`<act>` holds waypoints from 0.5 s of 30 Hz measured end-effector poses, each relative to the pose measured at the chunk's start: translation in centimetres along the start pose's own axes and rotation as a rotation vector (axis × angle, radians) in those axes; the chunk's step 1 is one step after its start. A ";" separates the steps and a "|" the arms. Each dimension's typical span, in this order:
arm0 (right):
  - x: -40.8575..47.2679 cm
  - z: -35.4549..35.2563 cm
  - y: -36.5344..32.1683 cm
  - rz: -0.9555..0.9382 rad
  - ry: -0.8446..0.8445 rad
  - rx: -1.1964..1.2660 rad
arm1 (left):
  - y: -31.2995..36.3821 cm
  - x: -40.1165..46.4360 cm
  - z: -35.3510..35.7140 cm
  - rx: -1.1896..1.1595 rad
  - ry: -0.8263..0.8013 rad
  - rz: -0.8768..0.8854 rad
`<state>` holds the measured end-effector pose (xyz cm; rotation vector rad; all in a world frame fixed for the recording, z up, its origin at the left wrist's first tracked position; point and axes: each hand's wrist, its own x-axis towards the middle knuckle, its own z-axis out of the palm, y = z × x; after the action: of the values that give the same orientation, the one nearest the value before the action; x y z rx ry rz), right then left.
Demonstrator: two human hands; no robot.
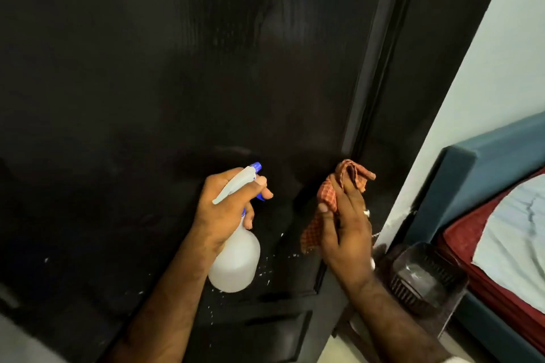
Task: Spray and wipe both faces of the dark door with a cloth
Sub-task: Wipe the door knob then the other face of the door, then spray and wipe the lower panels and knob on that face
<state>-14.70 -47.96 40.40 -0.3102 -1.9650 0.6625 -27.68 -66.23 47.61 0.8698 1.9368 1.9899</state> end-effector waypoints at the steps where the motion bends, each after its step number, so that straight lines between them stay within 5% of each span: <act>1: 0.1 0.3 0.1 0.020 -0.008 0.043 | -0.6 0.1 0.0 0.003 0.018 -0.011; 11: -2.0 5.5 6.2 0.242 -0.140 0.403 | -10.5 -3.1 0.6 0.041 0.205 -0.120; 15: -6.5 7.9 10.1 0.581 -0.294 0.667 | -15.8 -5.6 1.1 0.080 0.265 -0.216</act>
<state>-19.26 -45.34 27.07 -0.3803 -1.7888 1.7661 -26.30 -66.82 30.87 0.4060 2.1588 1.9922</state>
